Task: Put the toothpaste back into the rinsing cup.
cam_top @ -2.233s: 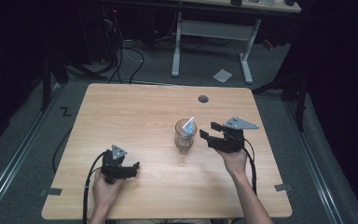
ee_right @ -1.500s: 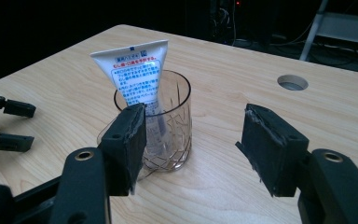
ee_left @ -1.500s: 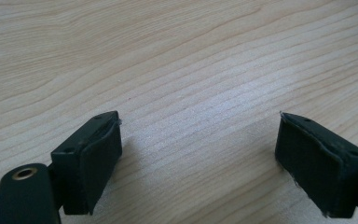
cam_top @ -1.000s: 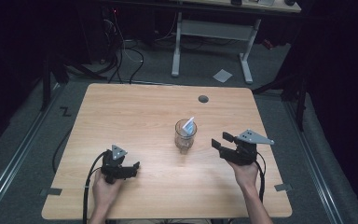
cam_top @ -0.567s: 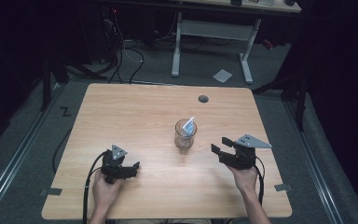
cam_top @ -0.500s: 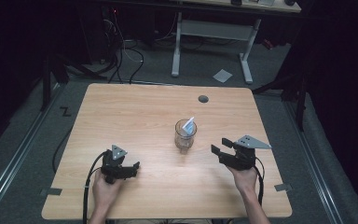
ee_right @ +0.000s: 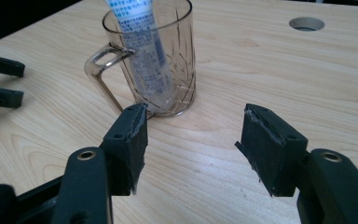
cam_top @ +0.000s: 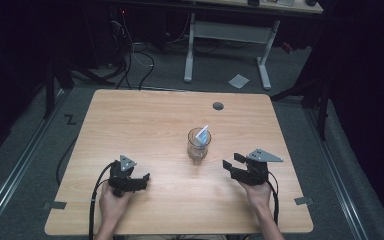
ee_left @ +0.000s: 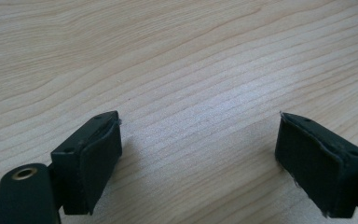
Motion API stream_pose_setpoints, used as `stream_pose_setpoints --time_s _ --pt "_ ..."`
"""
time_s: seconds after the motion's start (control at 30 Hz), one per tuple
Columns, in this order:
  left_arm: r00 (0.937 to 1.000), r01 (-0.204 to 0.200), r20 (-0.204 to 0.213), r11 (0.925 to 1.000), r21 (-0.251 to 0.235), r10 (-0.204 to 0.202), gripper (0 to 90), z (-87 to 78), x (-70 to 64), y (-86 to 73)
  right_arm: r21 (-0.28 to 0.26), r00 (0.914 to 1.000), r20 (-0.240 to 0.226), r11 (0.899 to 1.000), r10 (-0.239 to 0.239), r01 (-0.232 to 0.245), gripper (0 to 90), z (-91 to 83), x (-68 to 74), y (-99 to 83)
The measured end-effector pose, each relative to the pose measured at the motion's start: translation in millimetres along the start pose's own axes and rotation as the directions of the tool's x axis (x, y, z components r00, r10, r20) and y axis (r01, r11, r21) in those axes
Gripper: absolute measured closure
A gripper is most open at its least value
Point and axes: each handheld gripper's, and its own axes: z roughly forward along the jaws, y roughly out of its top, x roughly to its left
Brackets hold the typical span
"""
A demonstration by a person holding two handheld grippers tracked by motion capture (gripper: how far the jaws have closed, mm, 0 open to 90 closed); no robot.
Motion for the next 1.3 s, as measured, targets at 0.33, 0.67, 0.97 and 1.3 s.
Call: stream_pose_setpoints --time_s 0.33,0.67,0.97,1.3 --pt "1.0 0.001 0.0 1.0 0.0 -0.001 14.9 0.0 -0.1 0.0 0.047 0.9993 0.033 0.999 0.02 -0.021 41.1 7.9 -6.8 -7.4" --pt "1.0 0.0 0.0 1.0 0.0 0.0 14.9 0.0 -0.1 0.0 0.097 0.9974 0.066 0.995 0.027 -0.034 41.3 17.6 -13.7 -13.7" --pt "1.0 0.0 -0.001 1.0 0.0 0.0 14.9 0.0 -0.1 0.0 0.135 0.9946 0.103 0.991 0.011 -0.025 41.3 28.8 -16.6 -17.6" --pt "1.0 0.001 -0.001 1.0 0.0 -0.001 14.9 0.0 -0.1 0.0 0.166 0.9857 0.168 0.986 -0.016 -0.013 40.1 31.4 -20.4 -19.9"
